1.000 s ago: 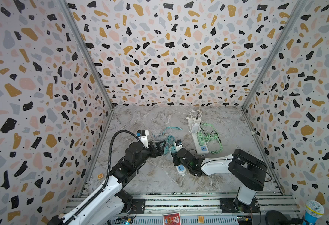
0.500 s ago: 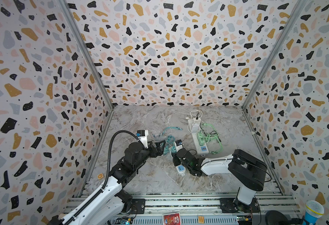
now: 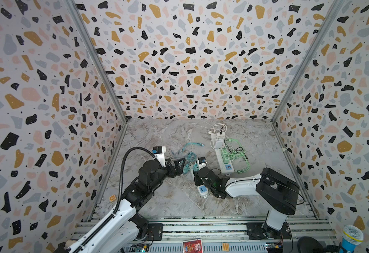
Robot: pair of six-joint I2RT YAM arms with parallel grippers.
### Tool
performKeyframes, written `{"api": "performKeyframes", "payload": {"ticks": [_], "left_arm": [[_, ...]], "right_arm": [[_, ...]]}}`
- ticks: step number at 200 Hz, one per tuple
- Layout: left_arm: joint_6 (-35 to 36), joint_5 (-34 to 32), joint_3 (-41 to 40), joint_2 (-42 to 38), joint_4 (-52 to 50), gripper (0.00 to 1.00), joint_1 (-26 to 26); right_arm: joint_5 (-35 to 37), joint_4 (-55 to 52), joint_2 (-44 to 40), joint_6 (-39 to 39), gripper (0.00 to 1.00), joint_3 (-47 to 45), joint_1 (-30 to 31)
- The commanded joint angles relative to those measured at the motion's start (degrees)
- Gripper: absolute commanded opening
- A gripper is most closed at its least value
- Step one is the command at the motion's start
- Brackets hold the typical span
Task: Insert plugs into power strip
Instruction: Insert the plug into the socket.
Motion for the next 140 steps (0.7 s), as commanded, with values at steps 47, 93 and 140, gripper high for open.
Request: {"api": "performKeyframes", "payload": {"ticks": [47, 93, 140], "left_arm": [[1.5, 0.7, -1.1, -1.8, 0.8, 0.99, 0.5], [1.8, 0.8, -1.1, -2.3, 0.5, 0.99, 0.5], [1.9, 1.0, -1.1, -2.7, 0.4, 0.99, 0.5]], "right_arm": [[2.7, -1.2, 1.6, 0.7, 0.11, 1.2, 2.1], [4.8, -2.3, 0.9, 1.7, 0.11, 0.3, 2.7], [6.2, -2.3, 2.0, 1.2, 0.11, 1.3, 2.5]]}}
